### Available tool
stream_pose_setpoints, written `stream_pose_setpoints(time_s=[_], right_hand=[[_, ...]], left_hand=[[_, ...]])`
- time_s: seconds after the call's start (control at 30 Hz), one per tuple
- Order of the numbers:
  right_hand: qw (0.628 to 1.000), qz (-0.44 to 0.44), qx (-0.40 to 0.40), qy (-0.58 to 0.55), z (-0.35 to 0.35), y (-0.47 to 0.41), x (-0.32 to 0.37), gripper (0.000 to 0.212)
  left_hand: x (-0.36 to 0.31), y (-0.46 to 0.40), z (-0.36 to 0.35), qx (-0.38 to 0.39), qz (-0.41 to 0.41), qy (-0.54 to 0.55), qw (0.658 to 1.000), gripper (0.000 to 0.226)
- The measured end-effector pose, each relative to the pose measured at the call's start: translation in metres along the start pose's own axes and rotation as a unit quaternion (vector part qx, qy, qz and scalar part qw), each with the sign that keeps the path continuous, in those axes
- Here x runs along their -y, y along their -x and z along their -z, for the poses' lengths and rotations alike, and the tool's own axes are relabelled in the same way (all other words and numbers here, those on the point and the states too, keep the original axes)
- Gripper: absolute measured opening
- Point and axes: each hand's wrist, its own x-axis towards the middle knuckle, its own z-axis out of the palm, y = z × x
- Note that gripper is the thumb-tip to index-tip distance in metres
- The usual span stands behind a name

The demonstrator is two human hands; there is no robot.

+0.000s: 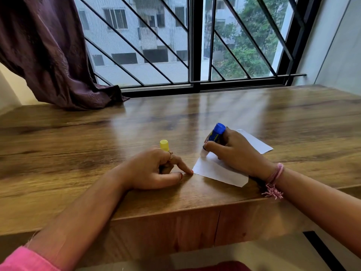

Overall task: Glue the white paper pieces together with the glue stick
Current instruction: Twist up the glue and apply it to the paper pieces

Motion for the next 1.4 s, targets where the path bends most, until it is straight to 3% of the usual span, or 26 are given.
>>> stream_pose_setpoints(time_s=[0.13,0.3,0.37,0.5,0.77,1.4], right_hand=[[1.000,-0.019,-0.014,-0.001,-0.001,-0.002,-0.004,0.028],[0.982,-0.052,-0.074,-0.169,0.010,-0.005,-0.008,0.018],[0.979,-0.054,-0.075,-0.180,0.012,-0.005,-0.010,0.013],[0.988,-0.065,-0.049,-0.133,0.007,-0.006,-0.012,0.024],[0.998,-0.030,0.011,-0.048,0.003,-0.004,-0.009,0.022],[0.999,-0.047,-0.020,-0.019,0.003,-0.008,-0.009,0.024]], left_hand=[[0.000,0.000,0.000,-0.001,0.001,0.002,1.000,0.022],[-0.001,0.000,0.000,-0.003,-0.001,0.001,1.000,0.023],[-0.001,-0.001,0.000,-0.004,0.000,0.000,1.000,0.022],[0.000,0.000,0.000,-0.003,-0.002,-0.015,1.000,0.021],[0.002,0.000,-0.001,0.002,-0.006,-0.029,1.000,0.023],[0.004,-0.002,-0.002,0.006,-0.001,-0.034,0.999,0.021]])
